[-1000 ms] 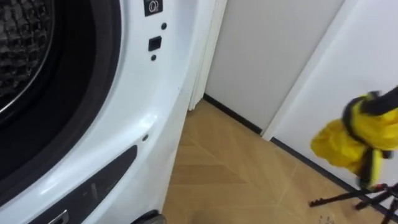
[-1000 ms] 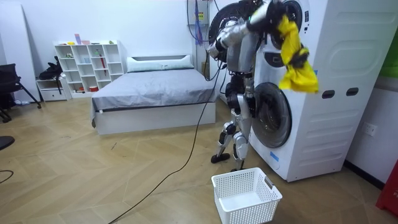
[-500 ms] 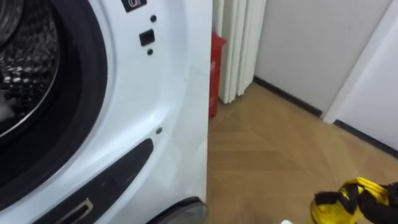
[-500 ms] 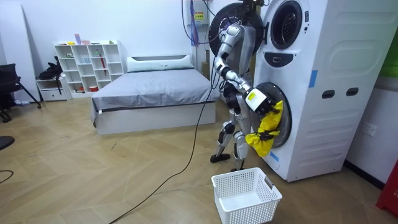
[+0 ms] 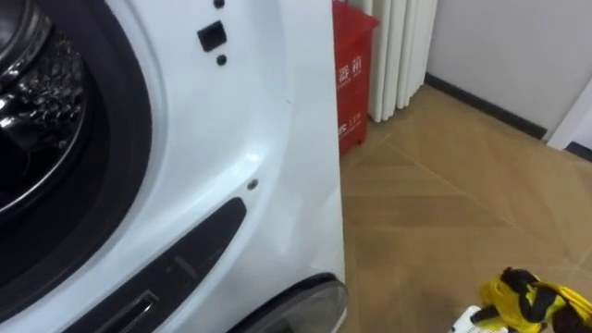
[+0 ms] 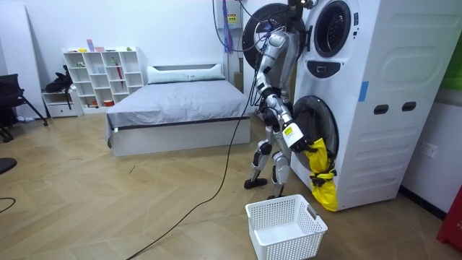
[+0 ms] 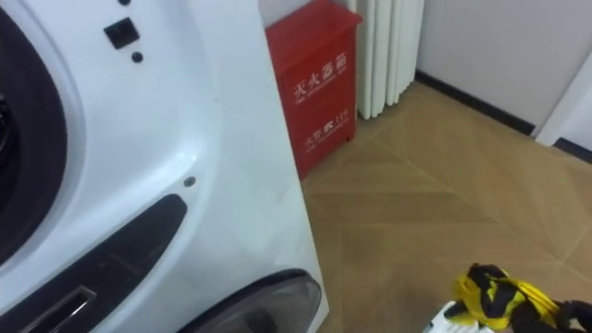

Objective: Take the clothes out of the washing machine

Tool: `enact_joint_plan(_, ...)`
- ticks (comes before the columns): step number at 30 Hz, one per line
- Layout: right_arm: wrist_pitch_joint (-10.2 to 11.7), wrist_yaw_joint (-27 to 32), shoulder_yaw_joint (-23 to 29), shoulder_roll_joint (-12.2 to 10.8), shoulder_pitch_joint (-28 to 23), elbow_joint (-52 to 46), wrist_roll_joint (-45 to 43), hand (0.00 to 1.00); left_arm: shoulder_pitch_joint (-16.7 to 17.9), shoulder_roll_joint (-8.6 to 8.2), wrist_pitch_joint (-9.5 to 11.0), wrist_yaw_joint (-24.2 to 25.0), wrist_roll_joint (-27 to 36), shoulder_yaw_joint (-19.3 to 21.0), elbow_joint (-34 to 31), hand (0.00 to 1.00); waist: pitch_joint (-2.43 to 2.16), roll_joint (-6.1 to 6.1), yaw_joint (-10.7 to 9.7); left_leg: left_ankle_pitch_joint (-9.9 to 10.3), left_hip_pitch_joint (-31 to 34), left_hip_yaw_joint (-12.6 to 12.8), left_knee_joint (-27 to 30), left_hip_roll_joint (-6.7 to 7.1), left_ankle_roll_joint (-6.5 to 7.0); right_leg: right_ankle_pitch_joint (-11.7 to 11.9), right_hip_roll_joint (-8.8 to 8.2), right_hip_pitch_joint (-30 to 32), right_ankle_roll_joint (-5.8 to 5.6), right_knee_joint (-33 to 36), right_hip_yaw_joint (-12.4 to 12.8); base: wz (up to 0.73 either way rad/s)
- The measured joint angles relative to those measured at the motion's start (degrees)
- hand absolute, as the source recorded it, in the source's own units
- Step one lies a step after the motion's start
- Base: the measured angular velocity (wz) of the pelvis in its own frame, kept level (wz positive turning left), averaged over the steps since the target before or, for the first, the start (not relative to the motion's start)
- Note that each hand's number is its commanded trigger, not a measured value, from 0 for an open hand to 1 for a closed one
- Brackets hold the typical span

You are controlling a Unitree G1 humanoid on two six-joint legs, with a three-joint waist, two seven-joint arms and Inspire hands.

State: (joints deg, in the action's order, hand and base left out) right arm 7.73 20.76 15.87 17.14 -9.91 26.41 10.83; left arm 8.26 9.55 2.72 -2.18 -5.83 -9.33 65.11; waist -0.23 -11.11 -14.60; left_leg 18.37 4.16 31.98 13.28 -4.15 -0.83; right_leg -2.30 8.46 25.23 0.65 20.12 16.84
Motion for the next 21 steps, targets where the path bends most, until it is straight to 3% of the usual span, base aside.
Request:
enact_joint_plan(9,0.5,0.3,-1.3,-0.5,0.1,3.7,0.1,1.0,-0.8,0.03,0.2,0.0,0.7,-0.1,0.0,0.0,0.22,0.02,-0.1,-0.7,2.4,-1.2,-0.4,1.82,0.91,-1.4,-0.78,3.9,-0.42,3.0,0.4,0.02)
enact_joint_plan(14,1.6,0.2,-1.3,-0.6,-0.1,3.7,0.2,1.0,-2.0,0.06,0.2,-0.5,1.9,-0.3,-0.5,0.0,0.85,0.87,-0.3,-1.2,3.4,-1.4,-0.4,3.03,1.52,-2.6,-1.66,5.8,-0.91,4.9,0.6,0.07)
enact_joint_plan(15,1.6,0.0,-1.3,-0.7,-0.2,3.8,0.2,0.9,-2.1,0.06,0.2,-0.5,1.9,-0.4,-0.5,0.0,0.89,0.92,-0.3,-1.2,3.5,-1.5,-0.4,3.06,1.52,-2.6,-1.69,5.8,-0.92,4.9,0.6,0.0)
enact_joint_plan(16,1.7,-0.1,-1.3,-0.8,-0.1,3.9,0.2,0.15,-2.1,0.05,0.2,-0.6,1.9,-0.4,-0.5,0.0,0.91,0.95,-0.4,-1.2,3.5,-1.6,-0.4,3.05,1.52,-2.6,-1.7,5.8,-0.93,4.9,0.6,0.04)
enact_joint_plan(17,1.8,-0.3,-1.3,-0.8,-0.1,4.3,0.1,0.0,-2.2,0.05,0.2,-0.6,1.9,-0.4,-0.5,0.0,0.94,0.99,-0.5,-1.2,3.5,-1.7,-0.6,3.06,1.51,-2.6,-1.73,5.8,-0.92,4.9,0.5,0.06)
enact_joint_plan(21,1.8,-0.3,-1.3,-0.8,-0.1,5.0,0.1,0.0,-2.5,0.04,0.2,-0.7,1.9,-0.4,-0.4,0.0,0.92,0.98,-0.9,-1.2,4.1,-2.2,-0.8,3.1,1.49,-2.7,-1.96,6.3,-0.87,5.8,0.1,0.07)
